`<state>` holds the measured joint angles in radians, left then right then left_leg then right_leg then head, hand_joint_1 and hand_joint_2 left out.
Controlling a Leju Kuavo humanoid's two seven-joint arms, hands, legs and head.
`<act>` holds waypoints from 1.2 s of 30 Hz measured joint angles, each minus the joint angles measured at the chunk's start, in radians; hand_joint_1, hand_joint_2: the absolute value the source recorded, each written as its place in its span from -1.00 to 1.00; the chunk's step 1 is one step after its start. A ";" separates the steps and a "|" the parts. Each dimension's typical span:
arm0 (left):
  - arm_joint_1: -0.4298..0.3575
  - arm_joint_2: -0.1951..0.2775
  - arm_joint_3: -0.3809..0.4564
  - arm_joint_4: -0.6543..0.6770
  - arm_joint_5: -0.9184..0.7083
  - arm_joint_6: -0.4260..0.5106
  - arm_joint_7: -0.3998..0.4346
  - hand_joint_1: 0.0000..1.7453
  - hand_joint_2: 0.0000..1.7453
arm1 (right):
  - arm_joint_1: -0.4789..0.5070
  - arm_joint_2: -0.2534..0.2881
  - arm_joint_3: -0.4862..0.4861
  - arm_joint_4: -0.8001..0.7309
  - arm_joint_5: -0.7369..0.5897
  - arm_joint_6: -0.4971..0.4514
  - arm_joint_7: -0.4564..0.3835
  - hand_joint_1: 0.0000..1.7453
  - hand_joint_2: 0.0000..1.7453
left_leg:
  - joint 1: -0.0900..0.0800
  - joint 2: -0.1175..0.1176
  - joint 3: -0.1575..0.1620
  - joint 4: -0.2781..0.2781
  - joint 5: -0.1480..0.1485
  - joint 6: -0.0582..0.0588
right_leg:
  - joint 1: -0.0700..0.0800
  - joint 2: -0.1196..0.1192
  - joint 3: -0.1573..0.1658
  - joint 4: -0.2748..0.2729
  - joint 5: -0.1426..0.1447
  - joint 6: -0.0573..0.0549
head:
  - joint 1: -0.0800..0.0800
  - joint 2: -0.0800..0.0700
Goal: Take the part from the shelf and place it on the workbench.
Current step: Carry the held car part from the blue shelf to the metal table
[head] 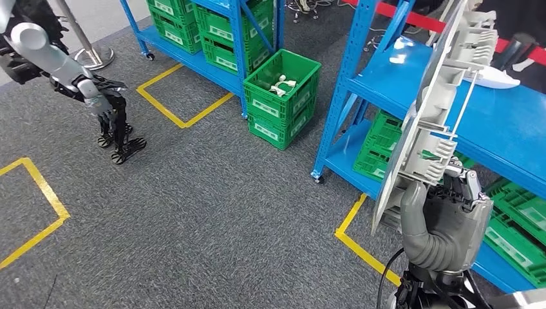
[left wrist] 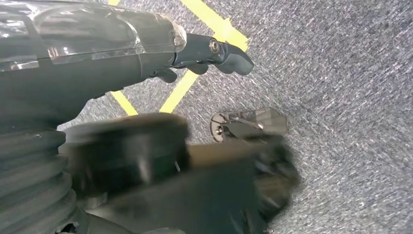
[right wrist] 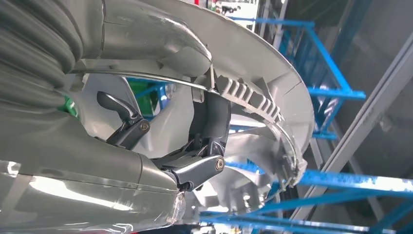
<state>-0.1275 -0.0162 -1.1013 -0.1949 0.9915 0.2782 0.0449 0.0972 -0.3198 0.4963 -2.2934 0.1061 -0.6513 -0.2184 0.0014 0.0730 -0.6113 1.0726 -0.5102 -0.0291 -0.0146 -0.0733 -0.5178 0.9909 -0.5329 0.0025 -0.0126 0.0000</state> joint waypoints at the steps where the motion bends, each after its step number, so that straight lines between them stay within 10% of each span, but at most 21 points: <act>1: -0.001 0.000 0.000 0.000 0.000 0.000 0.000 -1.00 1.00 | 0.000 0.000 0.000 0.000 0.001 -0.001 0.001 1.00 1.00 | -0.005 0.020 0.019 -0.037 0.007 0.006 | 0.003 -0.008 0.002 0.001 -0.003 0.005 | 0.000 0.000; 4: -0.002 -0.001 0.000 0.000 -0.001 0.000 0.000 -1.00 1.00 | 0.000 0.000 0.000 0.000 0.002 -0.002 0.003 1.00 1.00 | -0.011 0.000 0.018 -0.054 0.009 0.025 | 0.003 -0.035 0.005 0.003 -0.011 0.020 | 0.005 0.000; 6: -0.002 -0.001 0.000 0.000 -0.001 0.001 0.001 -1.00 1.00 | 0.000 0.000 0.000 -0.002 0.002 -0.002 0.004 1.00 1.00 | -0.008 -0.031 0.017 -0.059 0.015 0.038 | -0.002 -0.002 -0.003 0.035 -0.042 0.029 | 0.009 0.000; 10: -0.004 -0.004 0.000 0.000 -0.001 0.003 0.001 -1.00 1.00 | 0.004 -0.003 0.000 -0.003 0.003 -0.003 0.005 1.00 1.00 | -0.011 -0.093 0.018 -0.060 0.021 0.053 | -0.002 0.068 -0.103 0.270 -0.155 0.029 | 0.030 0.000; 12: -0.002 -0.004 0.000 0.000 -0.001 0.003 0.003 -1.00 1.00 | 0.004 -0.003 0.000 -0.002 0.003 -0.003 0.006 1.00 1.00 | -0.013 -0.124 0.020 -0.059 0.022 0.054 | -0.001 0.072 -0.111 0.277 -0.128 0.023 | 0.035 0.000; 15: -0.001 -0.004 0.000 0.000 -0.003 0.003 0.007 -1.00 1.00 | 0.003 -0.003 0.000 -0.003 0.004 -0.004 0.006 1.00 1.00 | -0.014 -0.159 0.020 -0.057 0.022 0.052 | -0.002 0.113 -0.046 0.101 -0.017 0.011 | 0.042 0.000; 19: 0.001 -0.004 0.000 0.000 -0.007 0.002 0.010 -1.00 1.00 | 0.001 -0.005 0.000 -0.004 0.008 -0.004 0.007 1.00 1.00 | -0.012 -0.185 0.001 -0.054 0.031 0.033 | -0.002 0.128 -0.018 0.014 0.001 -0.002 | 0.044 0.000; 23: 0.000 0.000 0.000 0.000 -0.007 0.002 0.012 -1.00 1.00 | 0.000 -0.005 0.000 -0.005 0.010 -0.004 0.008 1.00 1.00 | -0.012 -0.081 -0.054 0.060 -0.045 0.011 | -0.003 0.087 -0.010 -0.001 0.010 -0.017 | 0.026 0.000; 26: 0.000 0.000 0.000 0.000 -0.007 0.001 0.012 -1.00 1.00 | 0.002 -0.005 0.000 -0.005 0.010 -0.004 0.009 1.00 1.00 | 0.004 -0.068 -0.129 0.214 -0.102 -0.005 | -0.002 0.050 -0.009 -0.001 0.008 -0.017 | 0.012 0.000; 32: -0.003 0.001 0.000 0.000 -0.008 0.000 0.012 -1.00 1.00 | 0.002 -0.005 0.000 -0.006 0.010 -0.004 0.009 1.00 1.00 | -0.002 0.017 0.010 -0.041 0.015 -0.001 | 0.003 -0.006 0.004 0.006 -0.010 0.008 | 0.000 0.000; 36: -0.004 0.002 0.000 0.000 -0.008 0.000 0.012 -1.00 1.00 | 0.002 -0.005 0.000 -0.008 0.010 -0.005 0.009 1.00 1.00 | -0.005 -0.032 0.005 -0.050 0.019 0.028 | -0.002 -0.020 0.008 0.021 -0.035 0.027 | 0.005 0.000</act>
<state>-0.1312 -0.0143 -1.1013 -0.1946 0.9834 0.2781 0.0568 0.0987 -0.3248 0.4964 -2.3014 0.1160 -0.6559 -0.2090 -0.0039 0.0410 -0.6058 1.0230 -0.4910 -0.0014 -0.0162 -0.0933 -0.5102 1.0116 -0.5674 0.0295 -0.0073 0.0000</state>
